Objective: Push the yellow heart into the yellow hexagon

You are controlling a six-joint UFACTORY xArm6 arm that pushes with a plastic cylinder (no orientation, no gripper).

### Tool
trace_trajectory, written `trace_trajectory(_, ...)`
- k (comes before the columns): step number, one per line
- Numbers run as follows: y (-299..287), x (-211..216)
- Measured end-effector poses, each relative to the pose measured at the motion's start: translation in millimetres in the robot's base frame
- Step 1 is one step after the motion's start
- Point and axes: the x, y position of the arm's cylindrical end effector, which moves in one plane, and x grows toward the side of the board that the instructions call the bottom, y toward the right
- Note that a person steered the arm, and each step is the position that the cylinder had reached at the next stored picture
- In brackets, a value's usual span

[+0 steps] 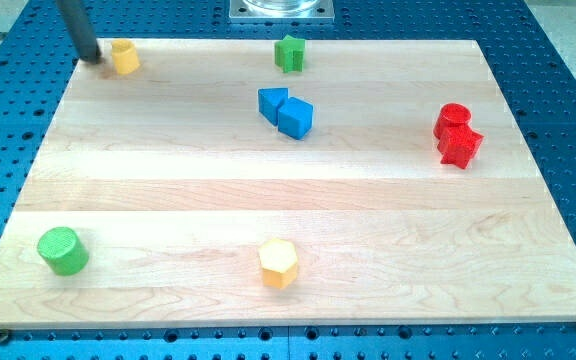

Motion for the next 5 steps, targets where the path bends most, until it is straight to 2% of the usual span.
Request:
trace_trajectory(1,39,7)
trace_trajectory(2,36,31)
trace_trajectory(3,75,80)
trace_trajectory(4,46,46)
trace_trajectory(5,91,40)
